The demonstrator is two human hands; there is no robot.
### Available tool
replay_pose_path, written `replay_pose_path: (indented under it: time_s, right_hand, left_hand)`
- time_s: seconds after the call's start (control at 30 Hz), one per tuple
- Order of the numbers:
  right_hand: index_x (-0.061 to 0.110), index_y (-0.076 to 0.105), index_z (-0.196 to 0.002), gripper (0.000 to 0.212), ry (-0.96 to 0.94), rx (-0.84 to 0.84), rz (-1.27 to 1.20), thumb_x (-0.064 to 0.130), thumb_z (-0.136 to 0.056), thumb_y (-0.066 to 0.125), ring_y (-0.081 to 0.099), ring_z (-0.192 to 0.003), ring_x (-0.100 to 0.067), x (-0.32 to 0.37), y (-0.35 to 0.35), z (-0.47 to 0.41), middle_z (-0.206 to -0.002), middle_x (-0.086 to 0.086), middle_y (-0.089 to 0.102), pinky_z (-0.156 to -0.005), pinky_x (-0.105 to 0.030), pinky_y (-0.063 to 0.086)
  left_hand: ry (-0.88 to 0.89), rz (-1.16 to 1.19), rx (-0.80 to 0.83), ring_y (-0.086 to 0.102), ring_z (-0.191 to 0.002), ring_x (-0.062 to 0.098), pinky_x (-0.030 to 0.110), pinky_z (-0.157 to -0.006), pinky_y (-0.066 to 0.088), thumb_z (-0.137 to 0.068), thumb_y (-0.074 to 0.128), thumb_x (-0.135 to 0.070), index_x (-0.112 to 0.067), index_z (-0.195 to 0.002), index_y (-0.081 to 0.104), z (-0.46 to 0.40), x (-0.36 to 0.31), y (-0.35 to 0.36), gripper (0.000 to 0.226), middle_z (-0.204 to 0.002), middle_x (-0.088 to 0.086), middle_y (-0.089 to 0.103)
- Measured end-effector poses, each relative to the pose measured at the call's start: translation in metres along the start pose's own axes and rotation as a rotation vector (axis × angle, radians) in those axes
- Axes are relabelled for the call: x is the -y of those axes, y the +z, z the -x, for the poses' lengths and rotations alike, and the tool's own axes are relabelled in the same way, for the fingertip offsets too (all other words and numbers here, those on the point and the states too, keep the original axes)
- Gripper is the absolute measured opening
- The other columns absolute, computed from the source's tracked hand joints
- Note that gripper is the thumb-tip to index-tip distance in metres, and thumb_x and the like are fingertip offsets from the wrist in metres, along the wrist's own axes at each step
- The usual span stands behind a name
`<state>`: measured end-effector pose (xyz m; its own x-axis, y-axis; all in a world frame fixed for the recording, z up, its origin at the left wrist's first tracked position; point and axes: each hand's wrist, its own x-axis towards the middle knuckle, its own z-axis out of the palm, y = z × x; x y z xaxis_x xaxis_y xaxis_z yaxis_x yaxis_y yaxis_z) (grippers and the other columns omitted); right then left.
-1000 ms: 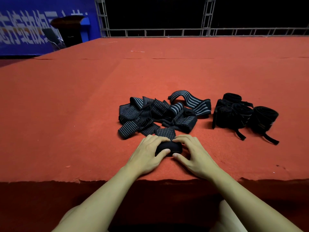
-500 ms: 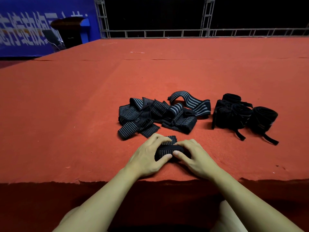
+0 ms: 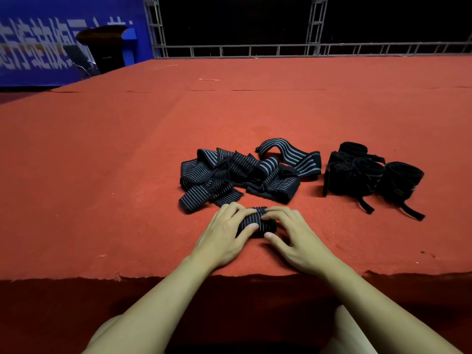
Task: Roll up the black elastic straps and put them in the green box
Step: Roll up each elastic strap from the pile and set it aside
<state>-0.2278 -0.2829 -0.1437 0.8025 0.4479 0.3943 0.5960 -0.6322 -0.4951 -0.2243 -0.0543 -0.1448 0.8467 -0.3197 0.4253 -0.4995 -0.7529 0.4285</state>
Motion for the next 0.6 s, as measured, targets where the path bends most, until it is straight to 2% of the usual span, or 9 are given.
replay_pose_path:
  time_s: [0.13, 0.23, 0.33, 0.43, 0.6]
  right_hand:
    - [0.039, 0.048, -0.134, 0.044, 0.026, 0.011, 0.006, 0.032, -0.095, 0.067, 0.050, -0.120, -0.010, -0.0059, 0.0033, -0.0028, -0.138, 0.019, 0.051, -0.107, -0.037, 0.043]
    - [0.043, 0.046, -0.136, 0.050, 0.072, 0.021, 0.012, 0.031, -0.094, 0.069, 0.050, -0.118, -0.010, -0.0085, 0.0048, -0.0057, -0.138, 0.023, 0.052, -0.105, -0.040, 0.045]
    - [0.046, 0.042, -0.141, 0.053, 0.084, 0.032, 0.035, 0.034, -0.096, 0.066, 0.046, -0.125, -0.009, -0.0089, 0.0061, -0.0061, -0.145, 0.025, 0.048, -0.110, -0.040, 0.042]
    - [0.047, 0.039, -0.144, 0.054, 0.090, 0.049, 0.051, 0.039, -0.097, 0.063, 0.044, -0.129, -0.008, -0.0089, 0.0067, -0.0074, -0.148, 0.027, 0.044, -0.112, -0.039, 0.039]
    - [0.042, 0.050, -0.137, 0.037, 0.082, 0.018, -0.010, 0.039, -0.100, 0.058, 0.048, -0.116, -0.005, -0.0076, 0.0046, -0.0055, -0.130, 0.027, 0.054, -0.105, -0.033, 0.042]
  left_hand:
    - [0.003, 0.006, 0.017, 0.043, -0.124, 0.007, 0.032, -0.111, 0.039, -0.097, 0.054, -0.053, -0.036, -0.141, 0.047, 0.0005, -0.0001, -0.0017, 0.048, -0.129, -0.016, 0.047]
    - [0.006, -0.023, 0.045, 0.041, -0.128, 0.006, 0.032, -0.112, 0.038, -0.094, 0.060, -0.050, -0.037, -0.140, 0.047, 0.0000, 0.0003, -0.0002, 0.049, -0.134, -0.017, 0.045]
    - [-0.022, -0.041, 0.040, 0.043, -0.121, 0.007, 0.036, -0.110, 0.039, -0.096, 0.057, -0.051, -0.038, -0.138, 0.048, -0.0015, 0.0021, 0.0012, 0.045, -0.127, -0.018, 0.053]
    - [-0.054, -0.006, 0.042, 0.040, -0.120, 0.007, 0.032, -0.110, 0.037, -0.098, 0.058, -0.048, -0.036, -0.137, 0.051, -0.0023, 0.0029, 0.0009, 0.042, -0.126, -0.019, 0.056]
    - [-0.061, 0.100, 0.068, 0.047, -0.112, 0.006, 0.029, -0.104, 0.039, -0.098, 0.059, -0.046, -0.033, -0.128, 0.059, -0.0006, 0.0012, -0.0033, 0.032, -0.116, -0.020, 0.060]
